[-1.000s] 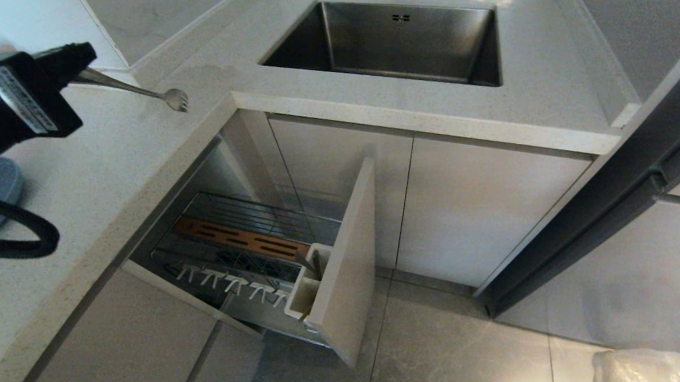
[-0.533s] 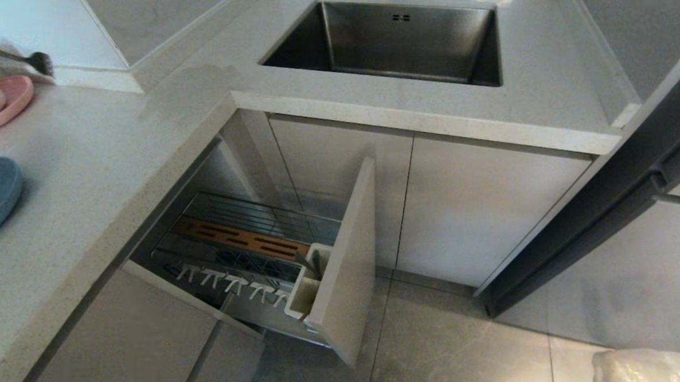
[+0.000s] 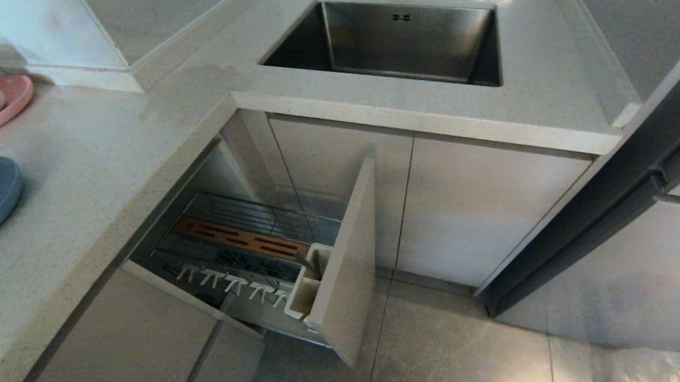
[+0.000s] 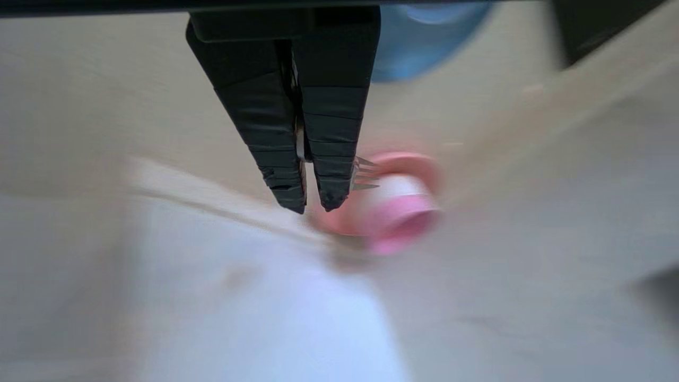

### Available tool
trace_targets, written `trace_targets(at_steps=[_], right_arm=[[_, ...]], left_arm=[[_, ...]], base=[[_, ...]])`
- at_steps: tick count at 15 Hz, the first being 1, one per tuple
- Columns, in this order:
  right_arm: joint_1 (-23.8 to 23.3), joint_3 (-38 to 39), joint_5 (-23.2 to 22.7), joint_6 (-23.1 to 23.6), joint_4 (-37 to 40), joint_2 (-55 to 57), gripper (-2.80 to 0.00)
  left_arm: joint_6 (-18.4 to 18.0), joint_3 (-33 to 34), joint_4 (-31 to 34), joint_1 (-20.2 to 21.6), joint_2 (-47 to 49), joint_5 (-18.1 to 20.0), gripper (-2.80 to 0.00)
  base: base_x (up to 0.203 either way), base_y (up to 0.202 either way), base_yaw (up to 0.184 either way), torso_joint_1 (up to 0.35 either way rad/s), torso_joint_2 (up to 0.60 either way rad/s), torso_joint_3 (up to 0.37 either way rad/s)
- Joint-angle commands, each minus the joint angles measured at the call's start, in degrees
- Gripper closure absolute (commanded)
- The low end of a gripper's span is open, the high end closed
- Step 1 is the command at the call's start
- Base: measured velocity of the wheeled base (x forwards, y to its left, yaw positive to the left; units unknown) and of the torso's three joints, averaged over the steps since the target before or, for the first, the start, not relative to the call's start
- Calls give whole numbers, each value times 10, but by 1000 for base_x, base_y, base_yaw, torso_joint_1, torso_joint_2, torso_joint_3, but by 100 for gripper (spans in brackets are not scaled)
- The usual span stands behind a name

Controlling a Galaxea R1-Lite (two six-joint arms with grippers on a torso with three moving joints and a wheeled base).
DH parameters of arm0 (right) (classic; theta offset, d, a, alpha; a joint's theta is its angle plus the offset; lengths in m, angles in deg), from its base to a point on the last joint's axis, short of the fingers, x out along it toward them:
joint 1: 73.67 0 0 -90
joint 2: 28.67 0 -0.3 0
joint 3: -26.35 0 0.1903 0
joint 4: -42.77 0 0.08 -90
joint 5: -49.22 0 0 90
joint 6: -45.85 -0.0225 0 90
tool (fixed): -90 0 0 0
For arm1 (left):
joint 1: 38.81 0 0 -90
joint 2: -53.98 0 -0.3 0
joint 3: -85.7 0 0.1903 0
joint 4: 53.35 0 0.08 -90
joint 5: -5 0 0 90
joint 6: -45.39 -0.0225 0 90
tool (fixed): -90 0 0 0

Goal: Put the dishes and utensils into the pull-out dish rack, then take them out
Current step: Take the fork out of the cupboard

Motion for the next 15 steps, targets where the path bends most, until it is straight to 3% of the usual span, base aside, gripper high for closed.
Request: trace_targets(at_steps=[1, 7, 15], right_arm=[[0, 0, 0, 0, 0, 0, 0], [0, 0, 0, 0, 0, 0, 0], [0, 0, 0, 0, 0, 0, 0]], left_arm=[[-12, -11, -13, 12, 50, -23, 0], [-49, -53, -19, 12, 142, -139, 0], [-95, -56, -59, 12, 184, -189, 0]], base=[[0, 0, 0, 0, 0, 0], [0, 0, 0, 0, 0, 0], [0, 0, 0, 0, 0, 0]])
